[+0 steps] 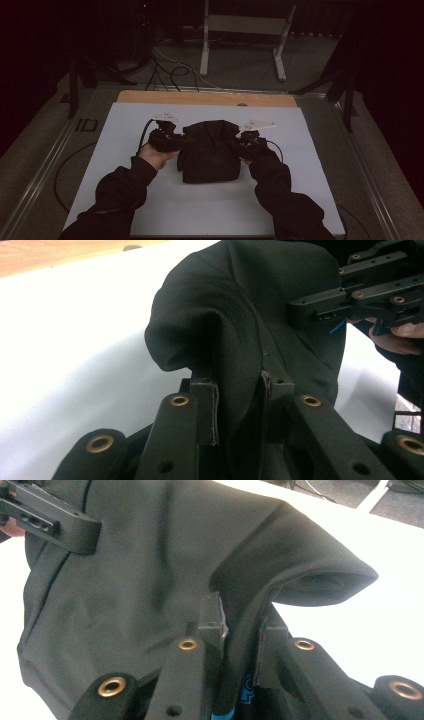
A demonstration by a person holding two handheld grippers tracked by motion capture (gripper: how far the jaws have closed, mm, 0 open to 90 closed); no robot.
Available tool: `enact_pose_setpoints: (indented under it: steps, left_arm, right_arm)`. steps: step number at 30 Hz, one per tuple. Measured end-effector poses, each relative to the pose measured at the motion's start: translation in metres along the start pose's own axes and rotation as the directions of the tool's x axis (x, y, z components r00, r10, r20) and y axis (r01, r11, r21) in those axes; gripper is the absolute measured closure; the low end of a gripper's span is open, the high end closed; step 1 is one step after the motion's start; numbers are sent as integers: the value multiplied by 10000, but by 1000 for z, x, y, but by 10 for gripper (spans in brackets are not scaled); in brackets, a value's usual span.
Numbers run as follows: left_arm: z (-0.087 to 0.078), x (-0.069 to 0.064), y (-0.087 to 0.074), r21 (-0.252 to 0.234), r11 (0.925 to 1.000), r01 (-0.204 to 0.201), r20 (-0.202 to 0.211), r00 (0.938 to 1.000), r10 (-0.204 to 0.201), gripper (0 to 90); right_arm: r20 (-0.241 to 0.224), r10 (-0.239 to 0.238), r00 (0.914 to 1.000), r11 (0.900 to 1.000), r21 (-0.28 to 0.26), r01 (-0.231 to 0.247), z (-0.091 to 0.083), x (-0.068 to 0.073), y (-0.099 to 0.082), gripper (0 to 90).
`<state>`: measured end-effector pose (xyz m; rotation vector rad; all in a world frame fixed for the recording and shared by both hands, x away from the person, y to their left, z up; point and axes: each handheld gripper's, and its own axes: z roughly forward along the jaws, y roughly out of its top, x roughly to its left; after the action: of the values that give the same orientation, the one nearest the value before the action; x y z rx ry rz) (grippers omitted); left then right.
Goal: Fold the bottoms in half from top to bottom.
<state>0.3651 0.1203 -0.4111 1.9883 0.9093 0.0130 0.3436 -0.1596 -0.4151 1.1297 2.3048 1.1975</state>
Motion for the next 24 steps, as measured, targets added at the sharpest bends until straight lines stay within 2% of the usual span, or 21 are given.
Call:
enact_pose_setpoints:
  steps: [4,14,20,24]
  left_arm:
    - [7,8,-4,195,9994,282,139,9995,-284,746]
    - [26,24,-14,414,9969,666,361,9970,-681,746]
    - [36,32,-16,550,9956,759,365,9963,-780,746]
    - [42,36,-17,593,9966,580,240,9979,-595,745]
  right_arm:
    - [95,-20,10000,9997,246,17,9,0,-2,782]
    - [239,148,9996,9971,741,-165,30,-5,-13,783]
    - [373,228,9990,9952,940,-263,39,-9,-15,782]
    - [544,317,9980,9933,1094,-376,48,-12,-17,782]
